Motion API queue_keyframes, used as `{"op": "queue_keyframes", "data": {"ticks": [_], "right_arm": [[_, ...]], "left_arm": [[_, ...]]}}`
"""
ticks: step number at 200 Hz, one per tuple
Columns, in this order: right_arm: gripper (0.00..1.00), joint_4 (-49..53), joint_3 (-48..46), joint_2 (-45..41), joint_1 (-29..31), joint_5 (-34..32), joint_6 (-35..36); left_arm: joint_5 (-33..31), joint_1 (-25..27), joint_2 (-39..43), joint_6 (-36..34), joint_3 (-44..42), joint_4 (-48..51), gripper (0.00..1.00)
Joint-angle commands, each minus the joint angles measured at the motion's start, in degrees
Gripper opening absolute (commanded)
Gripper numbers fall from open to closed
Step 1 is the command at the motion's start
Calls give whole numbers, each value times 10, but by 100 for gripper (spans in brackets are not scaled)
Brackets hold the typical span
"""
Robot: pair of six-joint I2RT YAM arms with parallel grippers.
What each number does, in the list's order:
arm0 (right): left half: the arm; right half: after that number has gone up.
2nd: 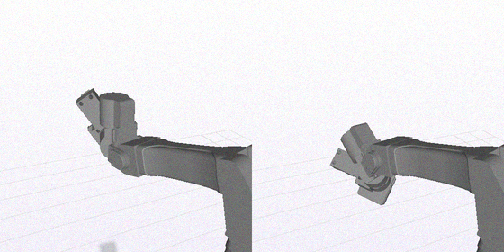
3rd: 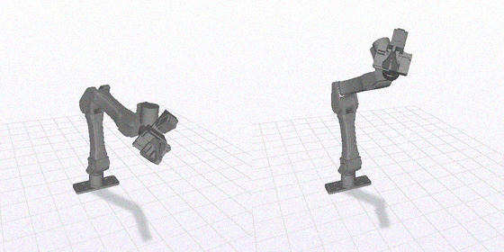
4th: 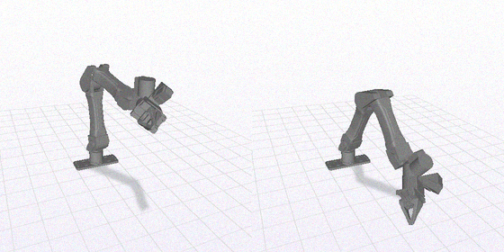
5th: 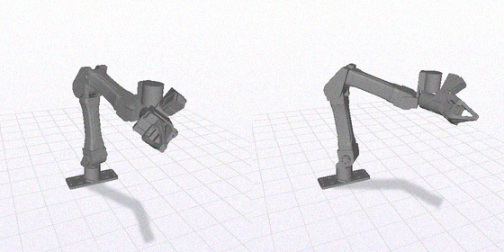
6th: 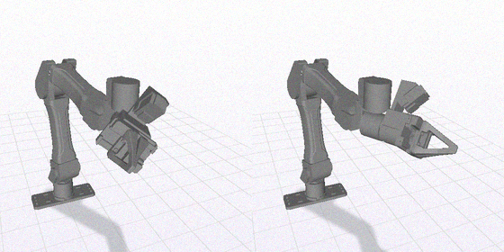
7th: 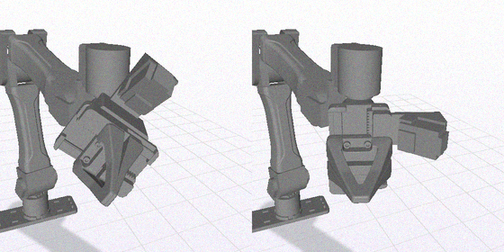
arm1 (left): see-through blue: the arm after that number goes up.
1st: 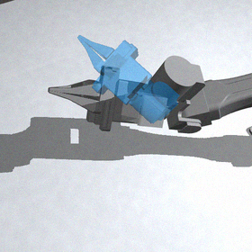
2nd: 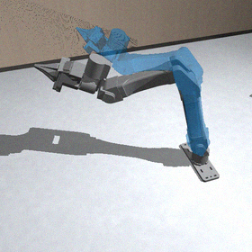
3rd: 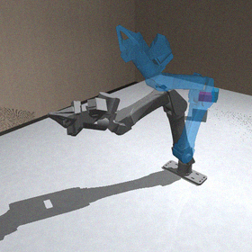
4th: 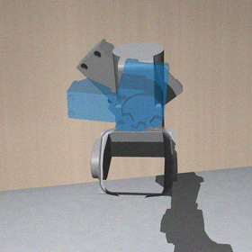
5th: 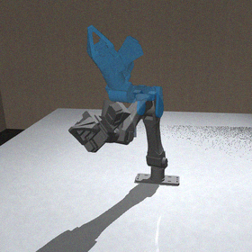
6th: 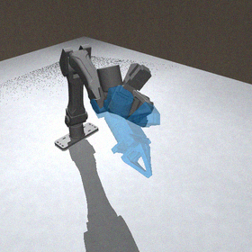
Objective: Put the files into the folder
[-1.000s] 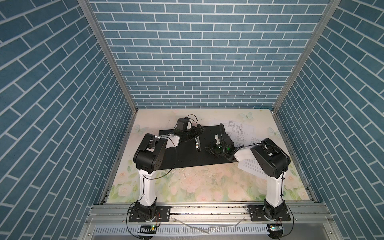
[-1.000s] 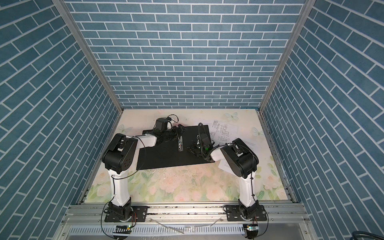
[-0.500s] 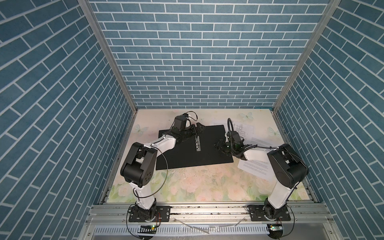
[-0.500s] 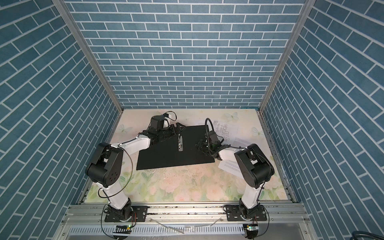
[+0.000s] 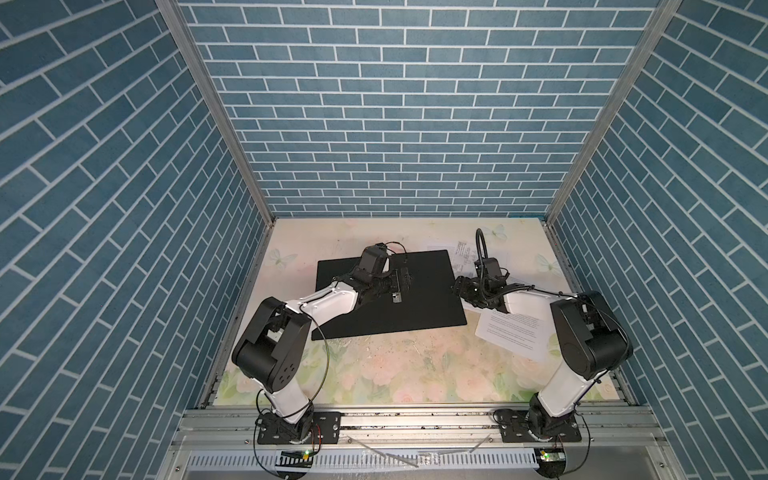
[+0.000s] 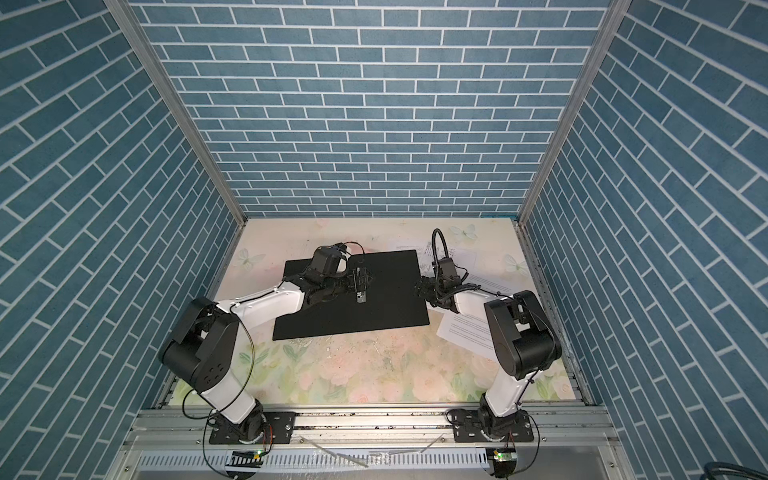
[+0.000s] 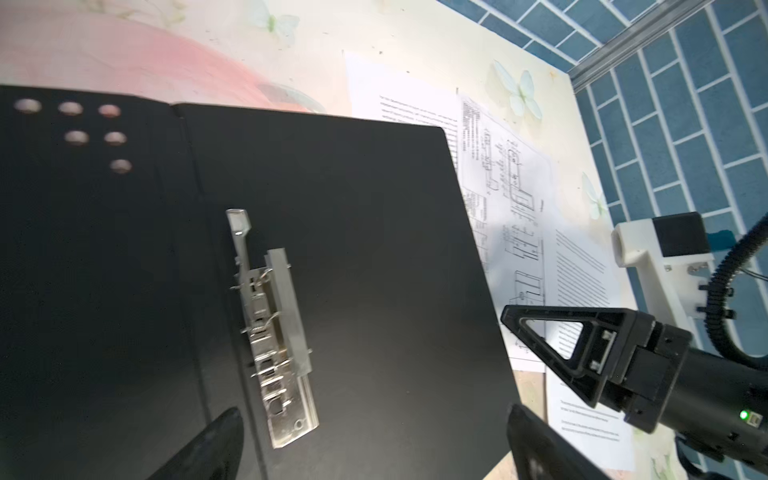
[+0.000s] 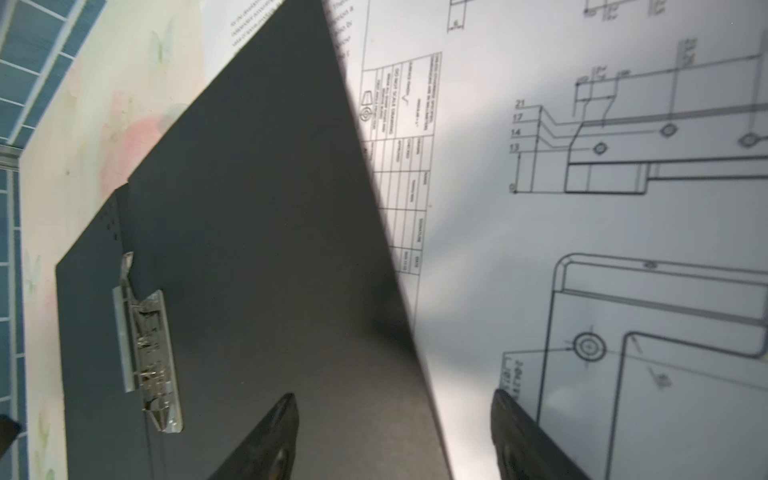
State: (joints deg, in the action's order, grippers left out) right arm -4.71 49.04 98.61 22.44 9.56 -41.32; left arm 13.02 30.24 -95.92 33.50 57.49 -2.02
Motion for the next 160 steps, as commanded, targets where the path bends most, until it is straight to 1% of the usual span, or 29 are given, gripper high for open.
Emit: {"op": "queue_keyframes", "data": {"ticks": [1,44,102,160], "right_arm": [[73,2,2,18,-5,11,31],[70,-24,4,36,-4,56,22],[66,-31,7,49,-4,79,10],[63,-63,-1,50,1,114,-17]], "left_arm": [[-18,-1,14,-10,-16,0,100],[-21,0,15,-5,-26,-7,100],[-26,-2,27,-12,-37,-10,100],[-35,-2,41,-19,-52,-12,100]]}}
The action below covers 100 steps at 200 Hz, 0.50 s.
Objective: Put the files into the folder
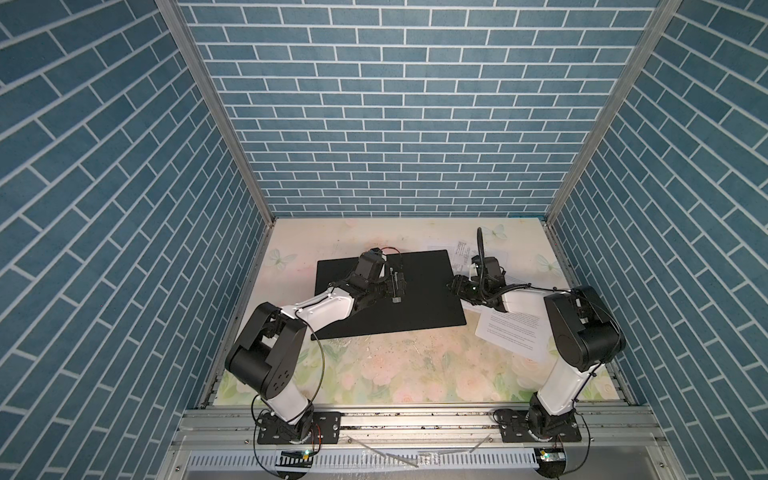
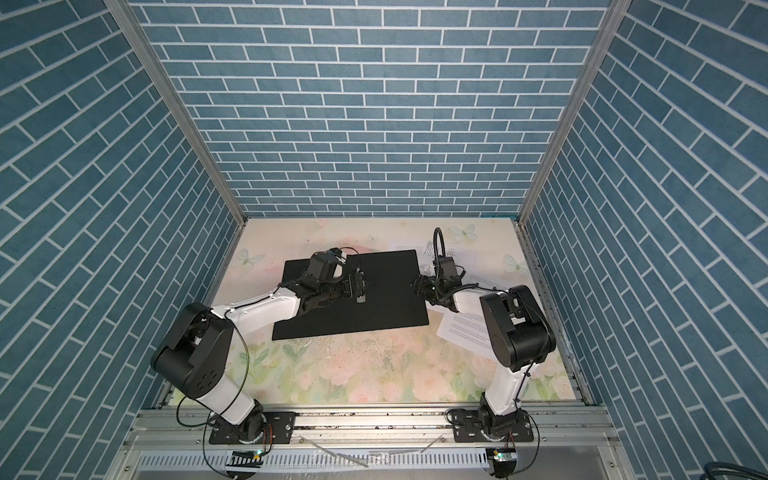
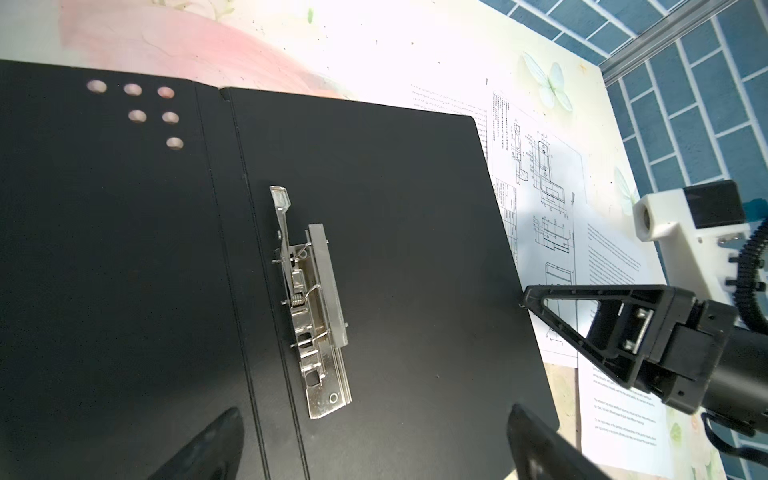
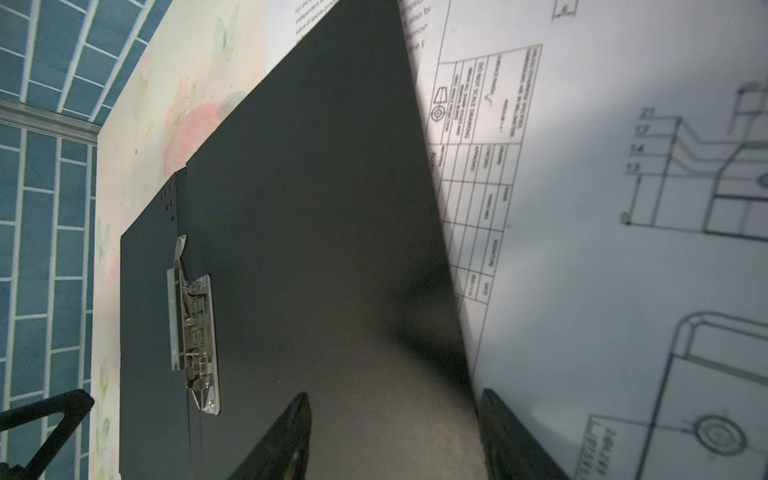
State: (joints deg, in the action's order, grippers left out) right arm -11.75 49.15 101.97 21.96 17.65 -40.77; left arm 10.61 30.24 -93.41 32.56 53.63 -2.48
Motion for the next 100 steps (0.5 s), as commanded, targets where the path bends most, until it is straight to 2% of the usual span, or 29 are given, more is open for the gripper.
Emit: {"op": "queue_keyframes", "data": {"ticks": [1,100], "right_arm": [[63,7,-2,16,6,33,-23],[60,-30,14,25,40,64,-59]], "left_arm": [[-10,-2,15,-9,-14,-7,100],[-26,-6,50,-9,-51,-16,100]]}}
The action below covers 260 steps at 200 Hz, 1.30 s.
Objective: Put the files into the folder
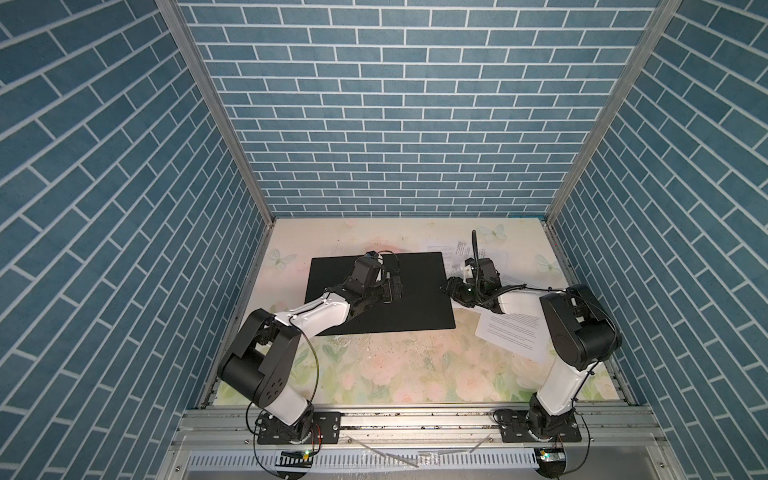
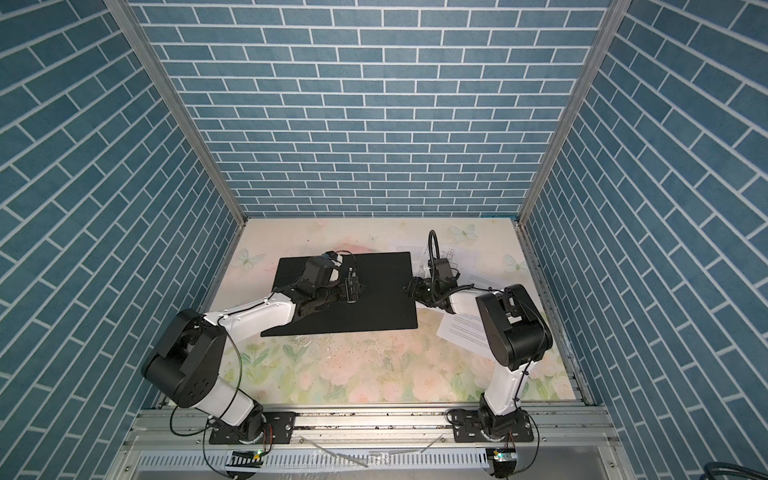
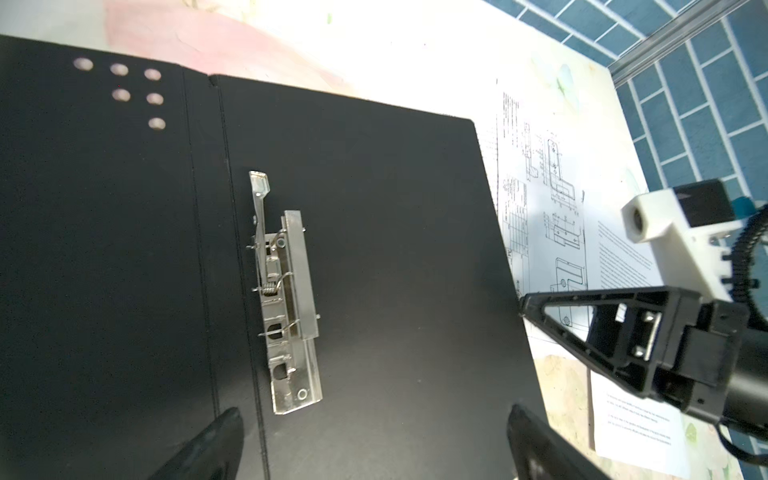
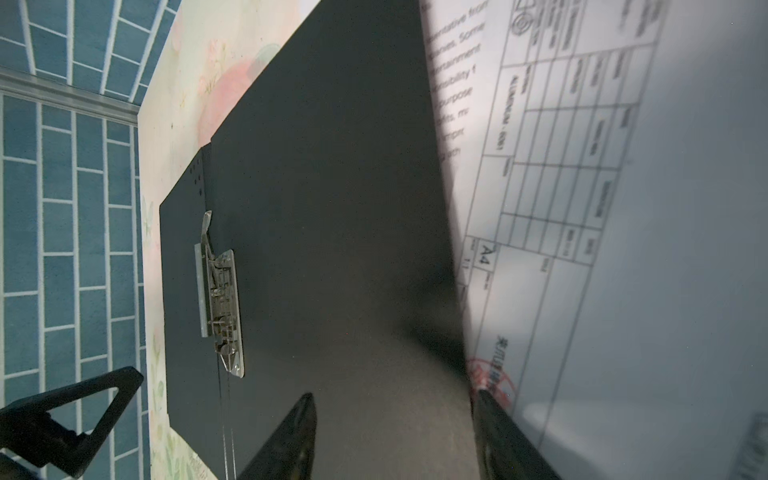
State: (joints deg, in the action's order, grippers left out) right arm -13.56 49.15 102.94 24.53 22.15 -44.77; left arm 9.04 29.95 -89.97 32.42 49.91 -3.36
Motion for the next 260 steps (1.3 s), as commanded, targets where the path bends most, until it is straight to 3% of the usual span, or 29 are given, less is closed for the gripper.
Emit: {"op": "queue_keyframes", "data": {"ticks": [1,91,122,155,204,226,260], "right_arm": [[60,-13,14,16,14,19,-19],[58,-22,42,40,54,19,-37],[64,9,1,-21,42,-42,-30],[74,61,-65,-131,-3,-103,-6],[94,242,-117,-300,-81,-277,57],[96,282,-140,-349,-151,-300,57],[97,297,-173,-383,-272,-266,53]], "left_arm": [[-11,-3,16,-8,-13,-8,100],[-11,-4,49,-13,-25,1,100],[1,10,39,-8,-11,0,100],[-21,59,1,-21,38,27,100],[-58,150,-108,-62,169,76,100],[-60,186,-167,-83,245,108,100],[-36,226,-268,-108,381,183,100]]}}
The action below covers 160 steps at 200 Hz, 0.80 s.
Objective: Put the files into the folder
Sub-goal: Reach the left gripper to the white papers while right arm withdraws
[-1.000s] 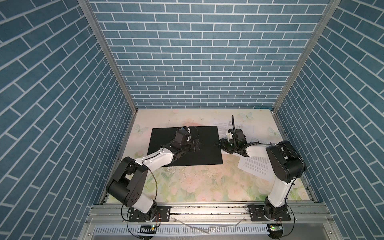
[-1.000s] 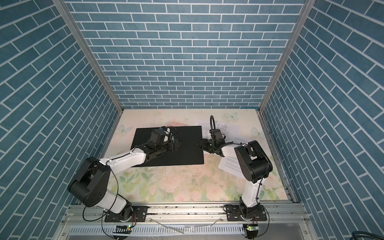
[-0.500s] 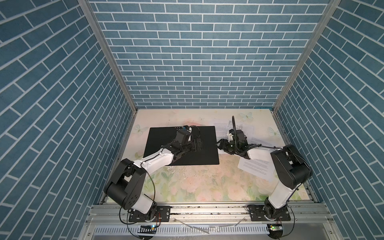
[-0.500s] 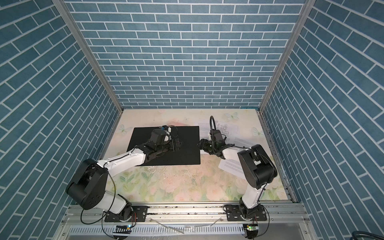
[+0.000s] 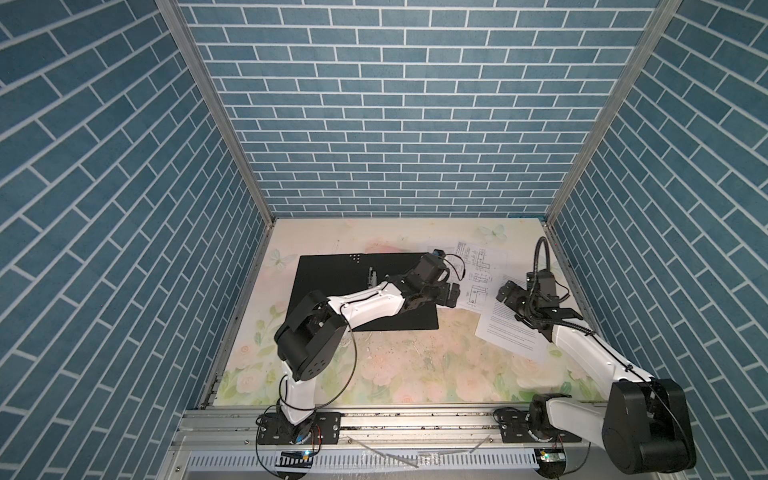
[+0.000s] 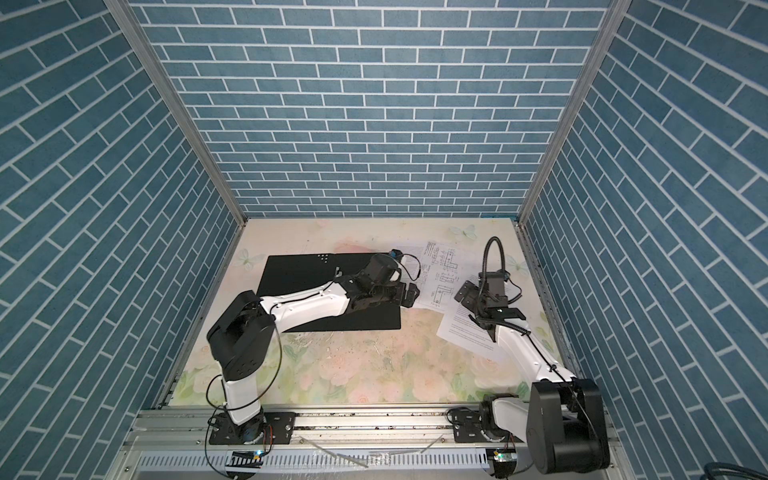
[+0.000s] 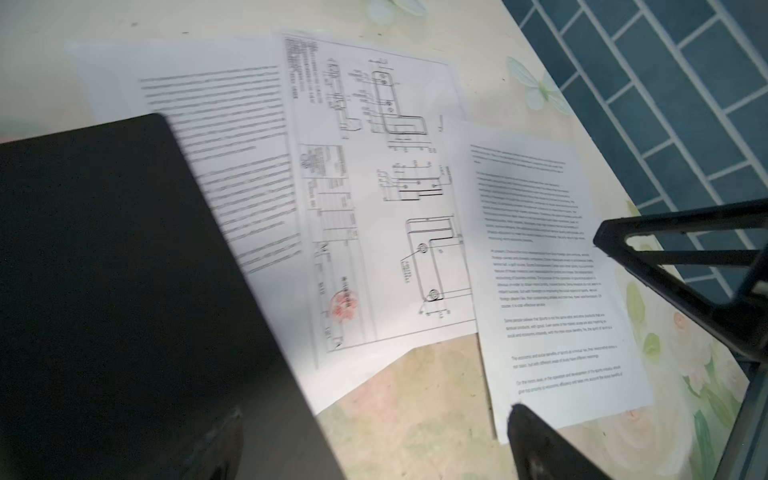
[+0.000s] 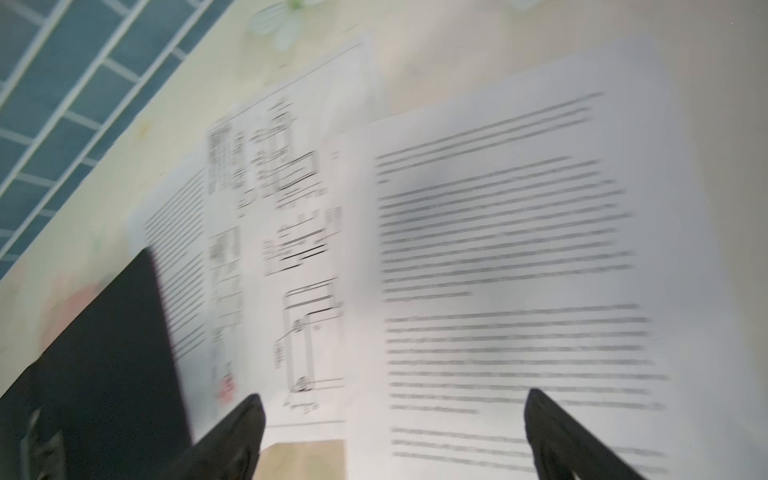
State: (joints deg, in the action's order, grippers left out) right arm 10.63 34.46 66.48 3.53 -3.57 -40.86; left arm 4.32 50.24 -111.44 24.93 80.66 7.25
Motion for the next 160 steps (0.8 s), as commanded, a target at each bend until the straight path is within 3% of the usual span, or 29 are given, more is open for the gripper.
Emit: {"op": "queue_keyframes", "data": {"ticks": [1,44,75,160], "right_arm": [[97,55,-27,-19,-66,-7,14],[97,47,-46,5,-177,26,38],[98,37,-41,52,-244,82,46],[93,11,-7,166,-252,202,80]], "left_arm": [[12,24,-56,-33,77,79,100],[33,58,-165,-44,225,153,100],[53,67,-206,-40,279,176,100],[76,58,-231,-19,298,188,100]]}}
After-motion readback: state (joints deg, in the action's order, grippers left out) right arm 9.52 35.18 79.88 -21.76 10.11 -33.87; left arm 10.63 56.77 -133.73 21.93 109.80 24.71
